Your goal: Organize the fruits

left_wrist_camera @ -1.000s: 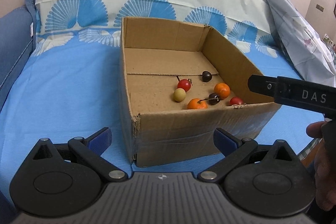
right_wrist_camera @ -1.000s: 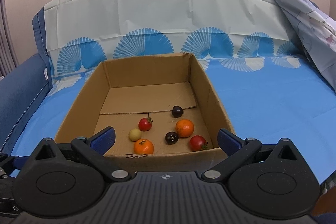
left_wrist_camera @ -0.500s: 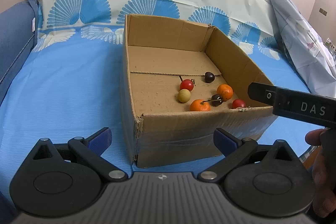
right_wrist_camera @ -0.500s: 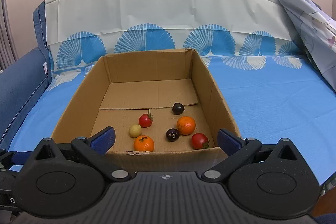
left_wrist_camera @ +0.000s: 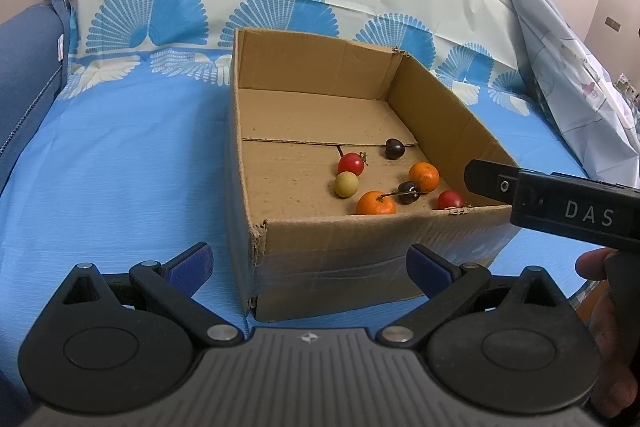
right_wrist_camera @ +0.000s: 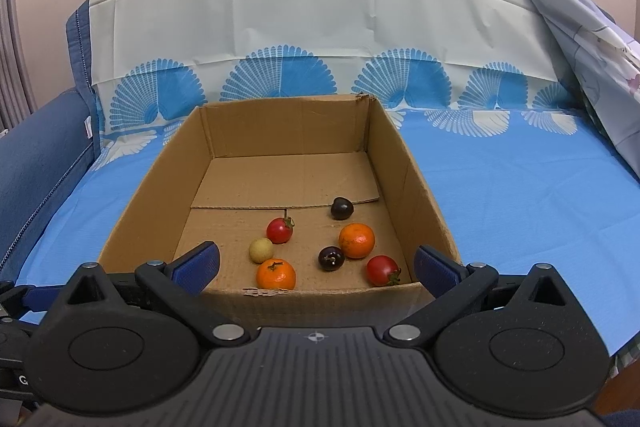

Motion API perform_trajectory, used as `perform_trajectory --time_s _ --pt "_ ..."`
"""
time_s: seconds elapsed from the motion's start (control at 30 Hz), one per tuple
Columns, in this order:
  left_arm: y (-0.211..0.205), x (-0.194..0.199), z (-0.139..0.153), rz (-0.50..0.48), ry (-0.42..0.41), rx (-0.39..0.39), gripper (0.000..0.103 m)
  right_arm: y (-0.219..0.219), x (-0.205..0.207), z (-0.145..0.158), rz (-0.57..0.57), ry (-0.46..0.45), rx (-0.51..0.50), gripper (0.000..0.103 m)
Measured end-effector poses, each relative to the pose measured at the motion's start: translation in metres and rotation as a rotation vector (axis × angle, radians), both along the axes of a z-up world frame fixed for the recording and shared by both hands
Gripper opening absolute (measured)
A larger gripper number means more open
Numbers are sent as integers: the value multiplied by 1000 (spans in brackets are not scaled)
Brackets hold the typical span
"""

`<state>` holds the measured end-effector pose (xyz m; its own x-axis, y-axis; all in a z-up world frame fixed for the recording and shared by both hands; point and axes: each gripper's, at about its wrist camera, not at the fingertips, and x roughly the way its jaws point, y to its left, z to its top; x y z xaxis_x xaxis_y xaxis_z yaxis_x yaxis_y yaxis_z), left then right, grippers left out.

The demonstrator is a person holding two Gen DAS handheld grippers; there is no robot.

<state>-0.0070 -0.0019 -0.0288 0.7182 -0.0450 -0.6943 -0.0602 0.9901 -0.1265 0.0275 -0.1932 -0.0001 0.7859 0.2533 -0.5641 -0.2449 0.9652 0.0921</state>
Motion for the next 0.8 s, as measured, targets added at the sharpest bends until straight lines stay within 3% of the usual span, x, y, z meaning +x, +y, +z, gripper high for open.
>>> perform_trajectory --time_s 0.8 --pt "-2 0 1 -14 -7 0 103 -2 0 5 -1 -16 11 102"
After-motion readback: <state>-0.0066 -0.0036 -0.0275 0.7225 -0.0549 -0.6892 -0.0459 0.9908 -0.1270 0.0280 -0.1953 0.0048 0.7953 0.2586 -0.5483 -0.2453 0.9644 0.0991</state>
